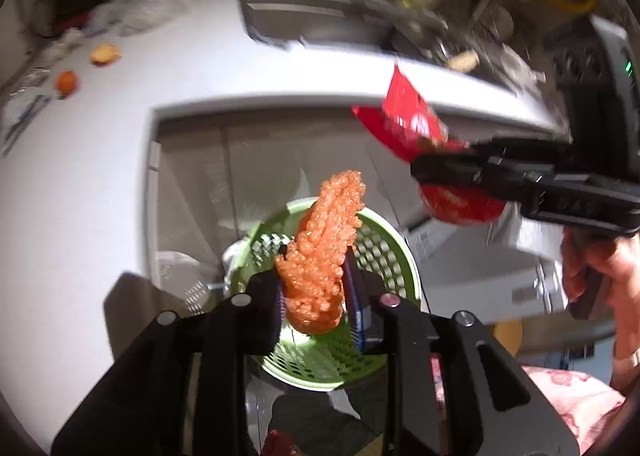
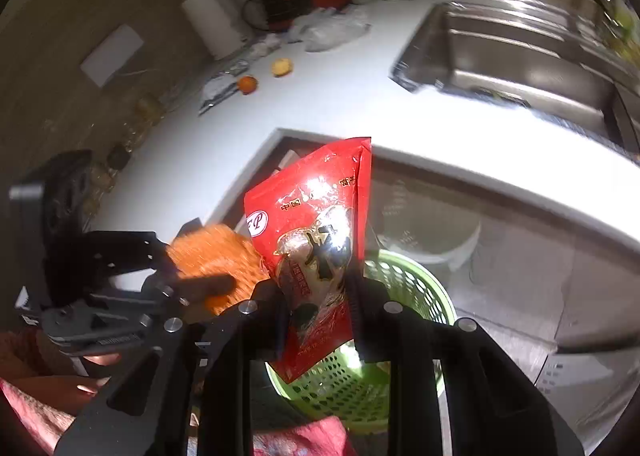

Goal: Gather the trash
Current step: 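Carry the orange net with the left gripper while the right gripper carries the red bag, both into the basket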

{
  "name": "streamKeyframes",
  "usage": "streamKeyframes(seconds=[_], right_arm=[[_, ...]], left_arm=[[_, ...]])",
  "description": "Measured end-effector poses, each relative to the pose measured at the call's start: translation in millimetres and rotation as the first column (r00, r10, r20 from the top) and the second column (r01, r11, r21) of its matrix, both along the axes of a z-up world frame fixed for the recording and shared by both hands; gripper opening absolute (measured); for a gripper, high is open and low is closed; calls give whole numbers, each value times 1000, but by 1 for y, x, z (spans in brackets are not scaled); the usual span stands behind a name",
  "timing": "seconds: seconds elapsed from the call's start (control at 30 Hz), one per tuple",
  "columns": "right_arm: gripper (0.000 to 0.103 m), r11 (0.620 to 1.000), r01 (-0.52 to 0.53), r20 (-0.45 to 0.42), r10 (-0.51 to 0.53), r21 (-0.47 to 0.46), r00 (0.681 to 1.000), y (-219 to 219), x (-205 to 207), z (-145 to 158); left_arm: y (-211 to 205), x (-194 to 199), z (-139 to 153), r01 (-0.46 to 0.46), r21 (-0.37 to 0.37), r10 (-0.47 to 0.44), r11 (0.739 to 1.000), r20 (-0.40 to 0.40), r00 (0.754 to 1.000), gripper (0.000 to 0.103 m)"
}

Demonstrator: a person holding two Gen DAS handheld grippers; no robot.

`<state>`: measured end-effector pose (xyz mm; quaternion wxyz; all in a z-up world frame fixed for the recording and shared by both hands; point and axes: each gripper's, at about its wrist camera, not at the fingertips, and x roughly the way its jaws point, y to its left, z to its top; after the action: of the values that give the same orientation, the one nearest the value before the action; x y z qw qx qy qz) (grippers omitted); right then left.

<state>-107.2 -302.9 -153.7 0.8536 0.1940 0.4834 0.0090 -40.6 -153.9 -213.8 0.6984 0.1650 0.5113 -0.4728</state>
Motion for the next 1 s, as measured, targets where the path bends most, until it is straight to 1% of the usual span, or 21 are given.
streamKeyframes(seconds=[0.03,0.1,0.13,0.17,0.2,0.27,0.37,0.5,0.57,0.63,0.67,0.73,0.77,0.8,0.9,0.93,1.0], right_arm=[[25,1000,14,-5,-14,7,1000,-3,-6,-4],[25,999,39,-19,-39,16,999,-9,-16,-12],[25,999,46,-25,-45,19,999,-12,-19,-15],[25,998,52,-30,-51,24,998,-15,-22,-18],[25,998,57,-35,-56,31,998,-16,-25,-21],[25,997,59,-45,-57,41,997,-18,-27,-27],[25,998,48,-61,-45,48,997,-14,-30,-33],[27,998,12,-89,-7,55,996,-4,-33,-42],[28,999,-9,-115,15,52,993,4,-34,-51],[30,999,-27,-140,33,47,990,11,-36,-61],[33,999,-36,-156,42,41,987,15,-36,-67],[45,999,-47,-192,51,28,980,21,-36,-78],[59,998,-52,-205,56,28,977,23,-35,-83],[67,998,-54,-211,58,28,976,25,-35,-86],[74,997,-58,-228,67,45,971,27,-34,-93],[74,997,-58,-229,67,44,971,27,-33,-93],[80,997,-61,-223,70,47,972,27,-30,-91]], left_arm=[[-7,-5,-7,19,20,-19,1000,-7,1000,38],[-19,-16,-19,45,63,-45,997,-3,999,46],[-21,-18,-22,55,73,-55,996,-3,999,53],[-23,-21,-24,58,82,-58,995,1,998,58],[-23,-22,-23,57,84,-58,995,5,998,60],[-21,-22,-19,48,73,-49,996,13,999,70],[-14,-16,-6,7,51,-9,999,38,999,75],[2,3,13,-97,22,95,995,64,993,80],[15,15,22,-161,13,159,987,85,984,83],[26,23,28,-207,9,205,978,108,973,84],[33,26,30,-226,5,224,974,111,968,84],[47,35,33,-271,1,269,963,116,956,84],[53,39,34,-293,0,291,956,115,950,85],[58,42,34,-311,-1,309,950,113,944,85],[74,52,36,-365,-7,364,931,101,926,85],[76,53,36,-379,-10,379,925,97,920,85],[83,54,37,-405,-16,404,914,92,910,85]])
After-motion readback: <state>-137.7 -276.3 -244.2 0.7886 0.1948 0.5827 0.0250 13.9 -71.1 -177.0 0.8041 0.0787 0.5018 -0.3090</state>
